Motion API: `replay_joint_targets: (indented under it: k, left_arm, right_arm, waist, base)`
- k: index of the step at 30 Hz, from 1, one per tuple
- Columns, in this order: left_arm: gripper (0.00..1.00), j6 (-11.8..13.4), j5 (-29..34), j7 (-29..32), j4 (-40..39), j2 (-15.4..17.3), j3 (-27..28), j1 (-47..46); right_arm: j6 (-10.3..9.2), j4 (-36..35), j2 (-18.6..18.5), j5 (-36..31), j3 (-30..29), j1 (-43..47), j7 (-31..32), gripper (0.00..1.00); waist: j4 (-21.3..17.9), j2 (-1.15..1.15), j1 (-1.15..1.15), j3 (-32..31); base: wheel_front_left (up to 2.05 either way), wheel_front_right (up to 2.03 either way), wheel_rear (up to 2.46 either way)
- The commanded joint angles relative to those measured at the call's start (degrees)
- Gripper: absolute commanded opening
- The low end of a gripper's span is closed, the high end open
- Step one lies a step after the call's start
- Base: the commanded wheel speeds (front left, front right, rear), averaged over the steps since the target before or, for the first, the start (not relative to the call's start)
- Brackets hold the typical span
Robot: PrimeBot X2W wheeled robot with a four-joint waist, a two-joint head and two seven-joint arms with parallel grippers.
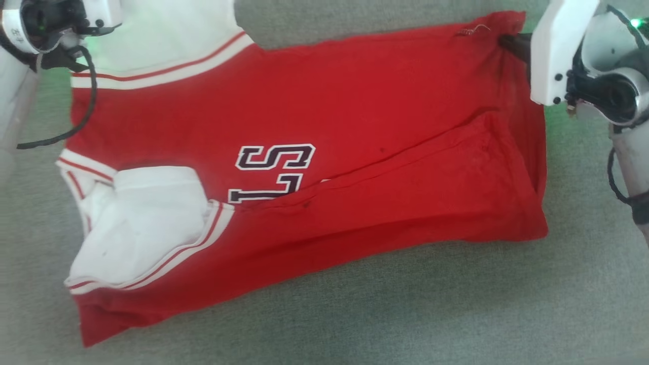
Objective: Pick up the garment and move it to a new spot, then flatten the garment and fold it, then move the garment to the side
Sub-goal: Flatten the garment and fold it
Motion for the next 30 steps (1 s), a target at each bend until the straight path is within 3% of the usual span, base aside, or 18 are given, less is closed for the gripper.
replay_joint_targets:
  k: [1,11,18,25,30]
  left_arm:
    - [0.00,-0.6,-0.4,0.1,0.1,-0.5,0.2,0.0]
    - [0.00,-1.1,0.3,0.9,-6.4,0.5,-1.5,2.3]
    - [0.00,0.5,-0.1,1.2,-15.2,3.1,-1.7,6.1]
    - [0.00,6.1,0.0,2.2,-32.0,9.2,-1.8,13.2]
    - [0.00,12.7,-0.2,3.5,-46.5,14.8,-1.8,20.1]
  right_arm:
    - [-0.08,-0.6,-0.7,-0.7,-0.4,1.3,-1.2,0.00]
    - [-0.08,-6.9,-4.3,-1.5,-3.9,6.9,-3.3,0.00]
    - [-0.08,-12.1,-5.2,-2.2,-6.5,10.9,-3.1,0.00]
    - [-0.08,-19.6,-6.4,-2.6,-9.7,18.1,-1.7,0.00]
    - [-0.08,-24.9,-6.8,-2.4,-12.9,24.8,-0.2,0.00]
  waist:
    - [1.4,0.00,0.00,-1.8]
    - [4.7,0.00,0.00,-7.1]
    - [6.0,0.00,0.00,-9.7]
    - [6.9,0.00,0.00,-12.1]
    - [7.2,0.00,0.00,-13.0]
  base:
    - [0.00,0.00,0.00]
    - [0.00,0.00,0.00]
    - [0.00,0.00,0.00]
    - [0.00,0.00,0.00]
    - [0.00,0.00,0.00]
